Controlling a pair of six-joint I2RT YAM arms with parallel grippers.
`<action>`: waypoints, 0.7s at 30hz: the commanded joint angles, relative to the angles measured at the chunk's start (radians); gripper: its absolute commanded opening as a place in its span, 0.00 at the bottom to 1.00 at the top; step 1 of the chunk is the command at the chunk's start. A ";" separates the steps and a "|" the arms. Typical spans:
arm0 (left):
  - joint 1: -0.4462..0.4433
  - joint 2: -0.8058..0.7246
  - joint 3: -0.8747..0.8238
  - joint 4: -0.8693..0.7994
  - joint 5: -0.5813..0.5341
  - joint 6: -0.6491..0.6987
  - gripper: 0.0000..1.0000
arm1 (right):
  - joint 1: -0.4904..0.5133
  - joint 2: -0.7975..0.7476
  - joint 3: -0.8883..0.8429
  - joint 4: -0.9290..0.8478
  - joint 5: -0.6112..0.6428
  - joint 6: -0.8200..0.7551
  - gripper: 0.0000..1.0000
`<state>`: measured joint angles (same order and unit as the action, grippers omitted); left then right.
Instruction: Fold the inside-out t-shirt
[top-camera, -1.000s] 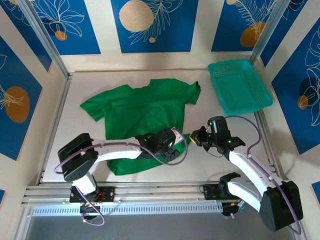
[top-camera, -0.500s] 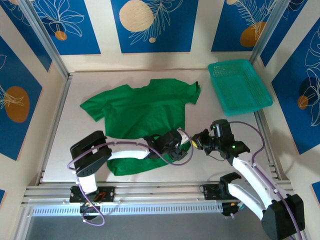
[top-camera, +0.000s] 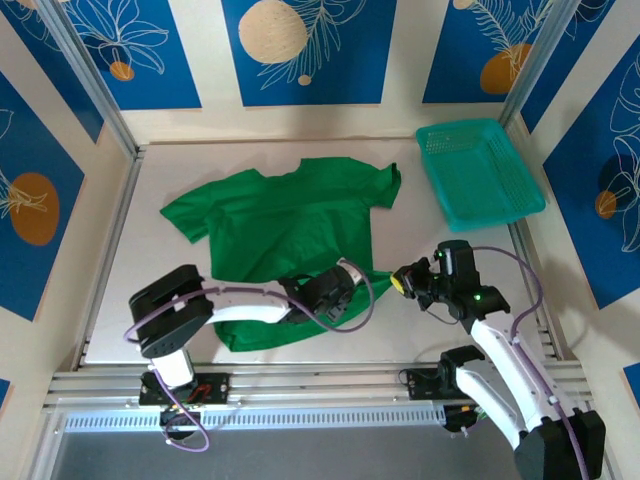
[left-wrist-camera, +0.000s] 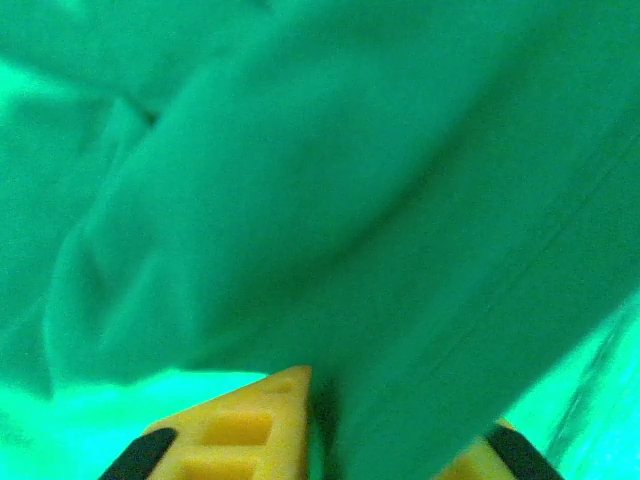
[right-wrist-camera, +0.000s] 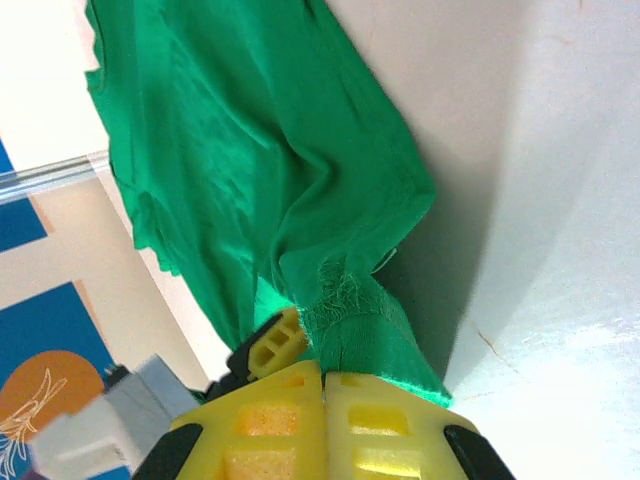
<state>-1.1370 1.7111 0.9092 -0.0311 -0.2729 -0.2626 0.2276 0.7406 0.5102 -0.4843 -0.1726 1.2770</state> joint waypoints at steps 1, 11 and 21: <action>-0.007 -0.057 -0.055 -0.001 -0.033 -0.020 0.20 | -0.004 -0.021 0.029 -0.036 0.030 -0.026 0.00; -0.009 -0.084 -0.092 -0.105 -0.192 -0.035 0.10 | -0.030 -0.069 0.054 -0.100 0.059 -0.056 0.00; -0.004 -0.304 -0.147 -0.261 -0.213 -0.032 0.00 | -0.057 -0.042 0.016 -0.061 0.067 -0.128 0.00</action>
<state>-1.1374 1.4597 0.7830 -0.1867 -0.4576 -0.2874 0.1780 0.6838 0.5308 -0.5632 -0.1345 1.2034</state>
